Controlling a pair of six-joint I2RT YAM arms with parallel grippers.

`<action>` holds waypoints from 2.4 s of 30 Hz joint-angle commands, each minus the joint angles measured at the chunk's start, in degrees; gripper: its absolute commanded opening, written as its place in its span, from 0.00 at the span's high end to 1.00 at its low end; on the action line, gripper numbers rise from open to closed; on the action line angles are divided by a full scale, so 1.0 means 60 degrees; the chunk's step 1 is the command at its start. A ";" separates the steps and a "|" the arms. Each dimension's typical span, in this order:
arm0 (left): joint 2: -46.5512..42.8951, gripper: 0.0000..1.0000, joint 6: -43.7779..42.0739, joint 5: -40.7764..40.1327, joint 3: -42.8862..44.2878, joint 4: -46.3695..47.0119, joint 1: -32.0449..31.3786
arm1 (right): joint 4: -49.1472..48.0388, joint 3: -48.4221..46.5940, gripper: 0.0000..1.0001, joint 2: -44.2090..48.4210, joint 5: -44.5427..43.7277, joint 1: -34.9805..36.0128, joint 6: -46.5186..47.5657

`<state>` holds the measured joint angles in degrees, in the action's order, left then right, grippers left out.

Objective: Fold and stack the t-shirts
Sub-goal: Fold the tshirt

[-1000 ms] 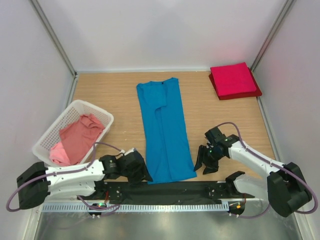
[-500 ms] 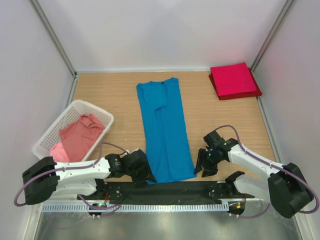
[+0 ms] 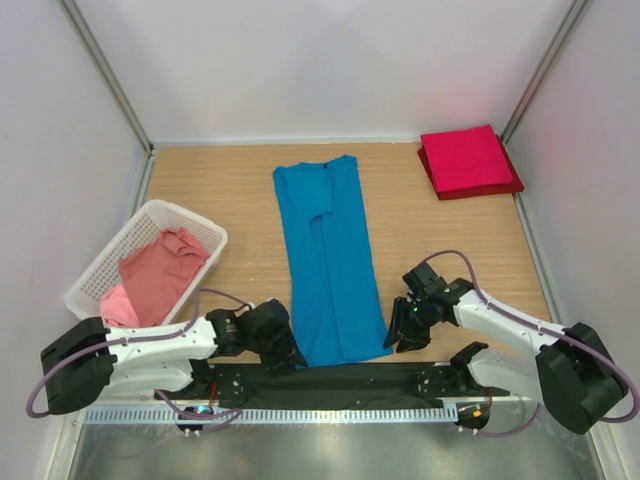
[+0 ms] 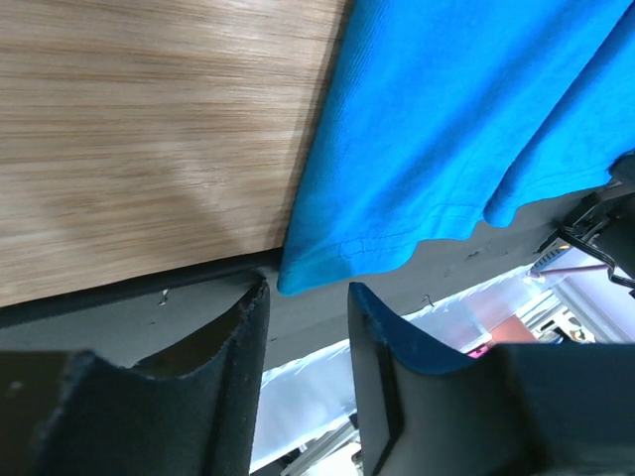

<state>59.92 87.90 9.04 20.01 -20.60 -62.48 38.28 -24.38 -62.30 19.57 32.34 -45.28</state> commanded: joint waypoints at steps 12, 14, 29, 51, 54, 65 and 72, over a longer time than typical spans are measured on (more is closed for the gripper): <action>0.0297 1.00 -0.0514 -0.1154 0.0356 -0.0155 0.0232 | -0.0653 0.0402 0.91 0.0027 -0.0654 0.0352 -0.0846; 0.0092 1.00 -0.0529 -0.1242 0.0546 -0.0403 0.0247 | -0.0493 0.0197 0.97 0.0071 -0.0713 0.0426 -0.0847; 0.0223 1.00 -0.0408 0.0131 0.1732 -0.2265 0.1560 | 0.2365 -0.2864 0.99 0.0131 -0.2046 0.0426 -0.0760; 0.7282 1.00 -0.5581 -0.0113 1.0871 -0.6584 0.5945 | 0.4211 -1.1708 0.99 -0.8202 -0.2223 -0.1463 0.3019; 0.7867 1.00 -0.5714 -0.0058 1.1341 -0.6397 0.6340 | 0.4341 -1.2718 0.99 -0.8759 -0.1901 -0.1814 0.3312; 1.0006 1.00 -0.6461 0.0500 1.3846 -0.6380 0.7131 | 0.4299 -1.5169 0.99 -1.0957 -0.1110 -0.2591 0.3767; 1.0638 1.00 -0.6373 0.0295 1.4550 -0.6777 0.7556 | 0.4254 -1.6398 0.99 -1.1748 -0.0758 -0.2753 0.4016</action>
<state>123.26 50.52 10.72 105.14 -59.09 -18.70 63.46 -117.78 -132.16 12.84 16.23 -22.81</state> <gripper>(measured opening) 0.006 0.036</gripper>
